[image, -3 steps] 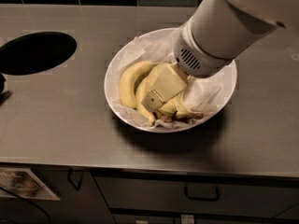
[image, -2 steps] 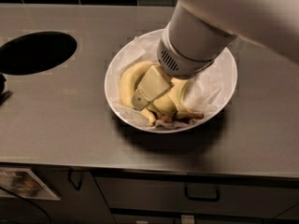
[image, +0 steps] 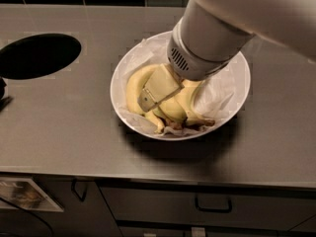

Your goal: Pick banana from white bowl

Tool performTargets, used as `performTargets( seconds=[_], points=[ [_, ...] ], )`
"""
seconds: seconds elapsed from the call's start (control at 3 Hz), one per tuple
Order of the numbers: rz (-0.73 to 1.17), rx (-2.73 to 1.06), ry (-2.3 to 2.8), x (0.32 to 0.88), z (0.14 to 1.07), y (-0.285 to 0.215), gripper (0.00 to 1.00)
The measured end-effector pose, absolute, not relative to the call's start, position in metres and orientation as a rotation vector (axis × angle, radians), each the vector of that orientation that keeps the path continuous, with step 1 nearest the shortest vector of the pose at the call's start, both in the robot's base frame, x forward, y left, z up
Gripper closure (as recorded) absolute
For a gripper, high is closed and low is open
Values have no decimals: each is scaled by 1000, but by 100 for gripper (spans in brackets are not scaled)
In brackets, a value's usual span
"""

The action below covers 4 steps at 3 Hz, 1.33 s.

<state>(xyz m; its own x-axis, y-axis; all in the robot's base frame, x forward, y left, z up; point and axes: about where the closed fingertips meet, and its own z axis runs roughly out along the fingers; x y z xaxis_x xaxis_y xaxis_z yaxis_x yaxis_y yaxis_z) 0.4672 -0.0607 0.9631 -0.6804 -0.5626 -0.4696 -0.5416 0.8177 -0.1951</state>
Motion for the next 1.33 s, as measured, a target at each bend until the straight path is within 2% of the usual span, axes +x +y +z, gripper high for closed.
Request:
performTargets(
  seconds=[0.67,1.33],
  points=[
    [-26,-840,2445,465,966,-49,0],
    [-23,-836,2444,467,961,-45,15]
  ],
)
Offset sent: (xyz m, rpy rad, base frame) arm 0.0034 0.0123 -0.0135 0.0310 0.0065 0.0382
